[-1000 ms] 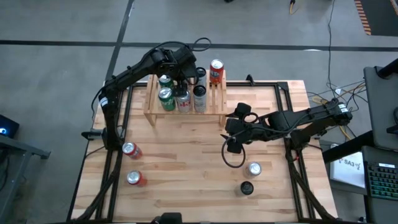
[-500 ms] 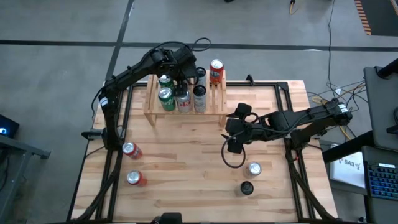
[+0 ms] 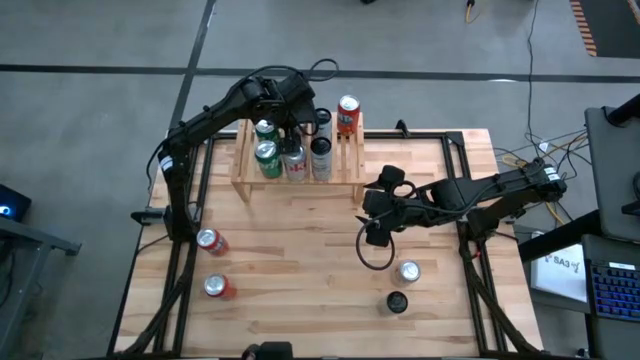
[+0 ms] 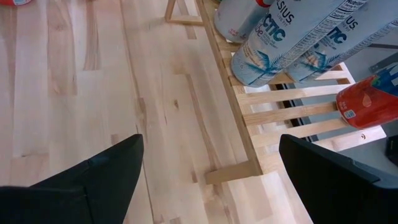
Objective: Place canned beverage on shelf
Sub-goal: Put the white soda can on the shelf
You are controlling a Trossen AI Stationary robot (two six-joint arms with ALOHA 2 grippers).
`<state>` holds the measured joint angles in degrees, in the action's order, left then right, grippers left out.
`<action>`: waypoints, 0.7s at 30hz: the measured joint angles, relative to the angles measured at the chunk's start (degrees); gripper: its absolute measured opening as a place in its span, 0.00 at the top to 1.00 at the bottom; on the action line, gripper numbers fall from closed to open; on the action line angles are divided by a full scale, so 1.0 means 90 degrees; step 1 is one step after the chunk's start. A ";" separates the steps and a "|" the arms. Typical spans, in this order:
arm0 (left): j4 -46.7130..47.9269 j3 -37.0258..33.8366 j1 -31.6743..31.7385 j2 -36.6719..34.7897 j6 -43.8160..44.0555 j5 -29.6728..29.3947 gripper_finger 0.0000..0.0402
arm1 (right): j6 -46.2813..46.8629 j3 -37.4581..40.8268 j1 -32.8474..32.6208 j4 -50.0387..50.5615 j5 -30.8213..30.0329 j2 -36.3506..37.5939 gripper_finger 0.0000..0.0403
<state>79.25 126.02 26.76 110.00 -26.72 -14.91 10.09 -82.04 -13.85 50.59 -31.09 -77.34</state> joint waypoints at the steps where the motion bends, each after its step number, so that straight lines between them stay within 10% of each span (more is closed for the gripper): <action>1: -0.0004 0.0000 0.0000 0.0000 -0.0005 0.0008 0.11 | 0.0000 0.0000 0.0000 0.0000 0.0000 0.0000 0.10; 21: 0.0021 0.0196 -0.0005 0.0015 0.0039 0.0043 0.16 | 0.0002 0.0000 0.0000 -0.0002 0.0000 0.0000 0.10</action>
<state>79.44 127.78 26.72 110.13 -26.36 -14.52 10.11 -82.04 -13.85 50.57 -31.09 -77.34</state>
